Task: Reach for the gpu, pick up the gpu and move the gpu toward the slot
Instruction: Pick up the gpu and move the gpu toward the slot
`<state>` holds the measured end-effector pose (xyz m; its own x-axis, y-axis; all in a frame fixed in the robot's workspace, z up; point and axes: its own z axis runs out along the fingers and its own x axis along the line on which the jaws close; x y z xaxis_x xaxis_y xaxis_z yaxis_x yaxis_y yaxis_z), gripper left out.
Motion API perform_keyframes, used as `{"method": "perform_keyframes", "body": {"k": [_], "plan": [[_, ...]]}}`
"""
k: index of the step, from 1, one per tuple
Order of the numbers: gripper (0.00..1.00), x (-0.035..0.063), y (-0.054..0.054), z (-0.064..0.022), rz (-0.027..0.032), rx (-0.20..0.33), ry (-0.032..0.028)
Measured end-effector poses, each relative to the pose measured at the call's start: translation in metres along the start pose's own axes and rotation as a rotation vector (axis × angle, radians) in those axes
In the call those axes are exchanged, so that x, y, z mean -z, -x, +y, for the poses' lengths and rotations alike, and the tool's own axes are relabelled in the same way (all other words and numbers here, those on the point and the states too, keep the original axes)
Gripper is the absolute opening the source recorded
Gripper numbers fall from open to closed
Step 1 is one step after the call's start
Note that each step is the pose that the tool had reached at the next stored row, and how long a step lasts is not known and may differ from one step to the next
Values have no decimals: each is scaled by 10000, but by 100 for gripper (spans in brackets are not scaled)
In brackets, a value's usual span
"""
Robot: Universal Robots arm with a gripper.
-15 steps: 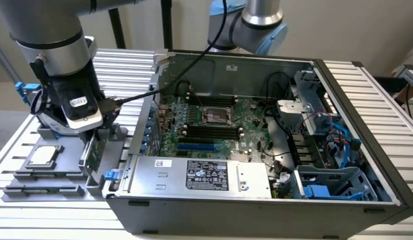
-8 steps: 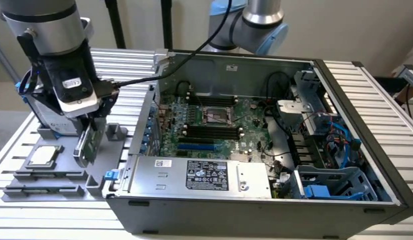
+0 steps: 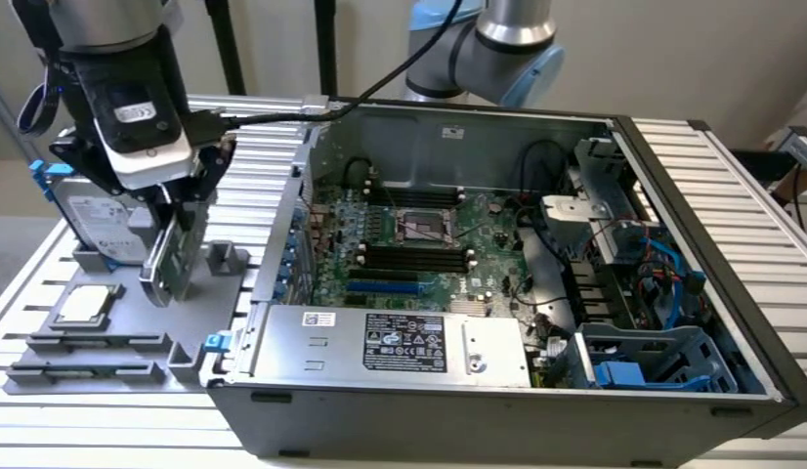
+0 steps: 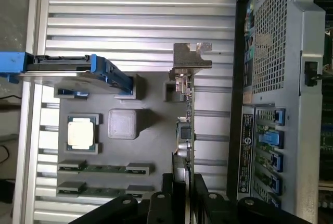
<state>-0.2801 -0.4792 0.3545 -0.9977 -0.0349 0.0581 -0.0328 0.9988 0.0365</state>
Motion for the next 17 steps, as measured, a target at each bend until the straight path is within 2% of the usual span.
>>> {"method": "perform_keyframes", "body": {"k": [7,17], "plan": [[26,329,146,2,3,15,3],[26,806,556,-31,7,32,146]]}}
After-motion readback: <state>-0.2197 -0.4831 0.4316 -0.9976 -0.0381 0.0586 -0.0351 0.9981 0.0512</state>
